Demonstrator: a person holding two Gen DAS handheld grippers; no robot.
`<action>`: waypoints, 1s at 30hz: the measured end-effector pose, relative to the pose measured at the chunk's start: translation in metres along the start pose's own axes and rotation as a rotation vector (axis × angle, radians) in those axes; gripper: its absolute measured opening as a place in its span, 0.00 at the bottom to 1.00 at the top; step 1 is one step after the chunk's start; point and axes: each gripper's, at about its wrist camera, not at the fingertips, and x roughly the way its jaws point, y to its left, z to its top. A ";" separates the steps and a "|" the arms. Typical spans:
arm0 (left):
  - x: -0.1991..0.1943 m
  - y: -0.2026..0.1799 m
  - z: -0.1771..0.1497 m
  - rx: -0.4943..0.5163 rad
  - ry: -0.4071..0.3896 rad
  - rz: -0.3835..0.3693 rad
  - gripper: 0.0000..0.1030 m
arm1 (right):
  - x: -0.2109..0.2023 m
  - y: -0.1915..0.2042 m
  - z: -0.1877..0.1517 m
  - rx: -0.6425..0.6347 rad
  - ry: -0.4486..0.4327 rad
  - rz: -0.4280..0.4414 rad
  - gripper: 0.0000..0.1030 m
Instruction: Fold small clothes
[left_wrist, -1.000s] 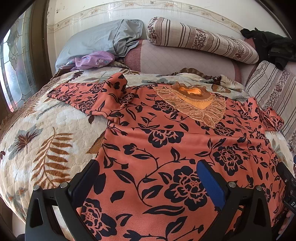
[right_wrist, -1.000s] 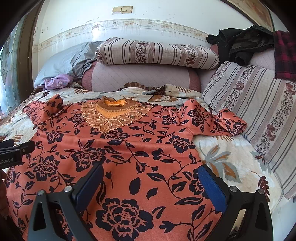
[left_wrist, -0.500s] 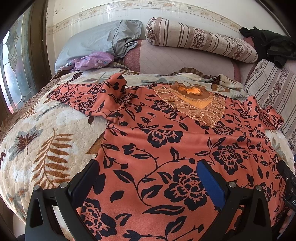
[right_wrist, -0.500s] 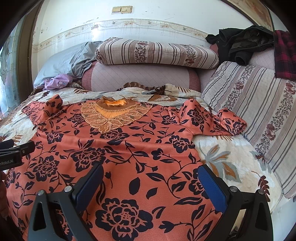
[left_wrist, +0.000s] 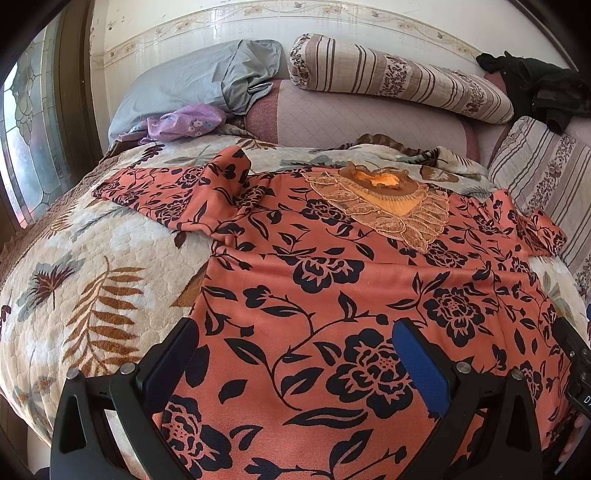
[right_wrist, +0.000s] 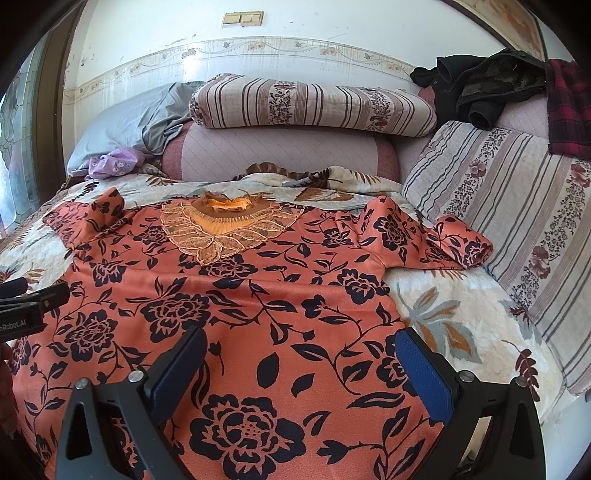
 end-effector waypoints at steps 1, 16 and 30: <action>0.000 0.000 0.000 0.000 0.000 0.000 1.00 | 0.000 0.000 0.000 0.000 -0.001 0.000 1.00; -0.002 -0.003 0.001 0.007 -0.005 -0.002 1.00 | 0.000 -0.001 0.000 0.003 -0.001 0.002 1.00; -0.003 -0.002 0.001 -0.008 -0.075 -0.023 1.00 | -0.001 -0.001 0.000 0.005 -0.003 0.003 1.00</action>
